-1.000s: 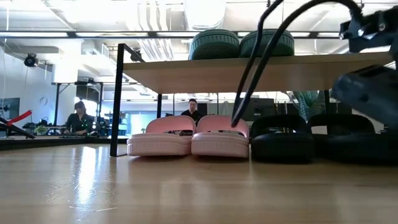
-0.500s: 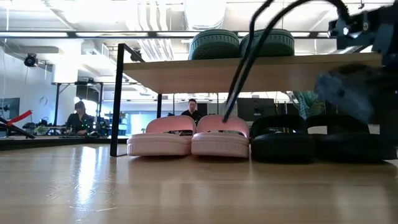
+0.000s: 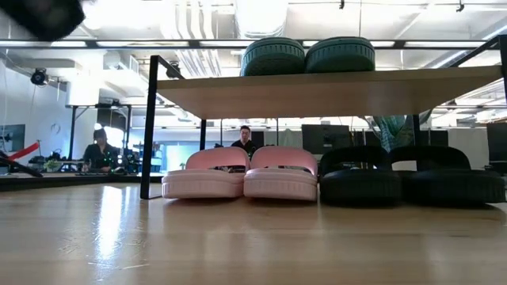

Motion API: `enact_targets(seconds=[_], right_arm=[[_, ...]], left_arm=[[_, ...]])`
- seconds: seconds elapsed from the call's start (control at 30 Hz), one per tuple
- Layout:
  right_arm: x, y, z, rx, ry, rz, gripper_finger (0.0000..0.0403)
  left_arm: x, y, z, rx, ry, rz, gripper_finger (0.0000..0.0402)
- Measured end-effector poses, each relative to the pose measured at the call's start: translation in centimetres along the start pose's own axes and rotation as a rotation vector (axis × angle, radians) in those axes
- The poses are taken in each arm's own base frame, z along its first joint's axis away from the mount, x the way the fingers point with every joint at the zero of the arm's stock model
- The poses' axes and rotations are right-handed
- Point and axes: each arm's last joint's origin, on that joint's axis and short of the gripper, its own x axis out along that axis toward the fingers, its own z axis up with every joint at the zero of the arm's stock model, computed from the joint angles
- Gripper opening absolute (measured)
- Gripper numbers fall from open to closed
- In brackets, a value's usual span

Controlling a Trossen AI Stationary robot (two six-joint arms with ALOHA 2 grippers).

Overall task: Pick and place slides into the shelf
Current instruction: Return to Home Position

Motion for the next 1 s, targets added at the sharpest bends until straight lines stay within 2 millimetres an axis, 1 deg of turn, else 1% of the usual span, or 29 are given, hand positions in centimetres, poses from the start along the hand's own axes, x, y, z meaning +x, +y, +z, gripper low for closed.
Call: enact_targets(seconds=[0.07,0.17,0.23,0.3,0.37,0.43,0.5,0.53,0.6,0.7,0.87,0.93,1.0], right_arm=[[-0.6,0.0,3.0,-0.061,0.009,0.027,0.0027],[-0.6,0.1,6.2,-0.113,0.011,0.088,0.0027],[-0.3,0.2,7.3,-0.131,-0.007,0.156,0.0027],[0.6,0.1,7.5,-0.14,-0.026,0.208,0.0026],[2.1,-0.1,6.6,-0.121,-0.033,0.252,0.0026],[3.6,-0.7,5.3,-0.099,-0.039,0.3,0.0026],[4.4,-1.7,5.1,-0.071,-0.046,0.353,0.0026],[4.6,-2.4,5.3,-0.054,-0.053,0.373,0.0026],[4.9,-4.0,6.4,-0.022,-0.07,0.4,0.0026],[5.9,-6.9,8.3,-0.027,-0.106,0.391,0.0026],[6.6,-12.0,12.6,-0.024,-0.131,0.427,0.0026],[7.0,-14.1,13.7,-0.057,-0.129,0.453,0.0026],[7.0,-16.0,14.8,-0.081,-0.161,0.476,0.0026]], left_arm=[[-0.4,0.4,3.3,0.052,-0.076,-0.14,0.0],[-1.4,1.6,8.2,0.109,-0.223,-0.423,0.0],[-2.1,2.9,10.7,0.11,-0.316,-0.529,0.0],[-2.6,4.2,12.2,0.1,-0.367,-0.541,0.0],[-3.0,5.2,12.9,0.091,-0.389,-0.521,0.0],[-3.5,5.7,13.0,0.089,-0.4,-0.522,0.0],[-4.2,6.0,13.0,0.095,-0.412,-0.529,0.0],[-4.7,6.1,13.0,0.098,-0.424,-0.534,0.0],[-5.7,6.7,13.1,0.102,-0.459,-0.523,0.0],[-7.0,8.0,13.2,0.078,-0.52,-0.453,0.0],[-8.6,11.1,12.9,0.048,-0.602,-0.317,0.0],[-8.8,12.6,12.7,0.029,-0.63,-0.244,0.0],[-9.1,14.1,12.8,0.009,-0.662,-0.163,0.0]])
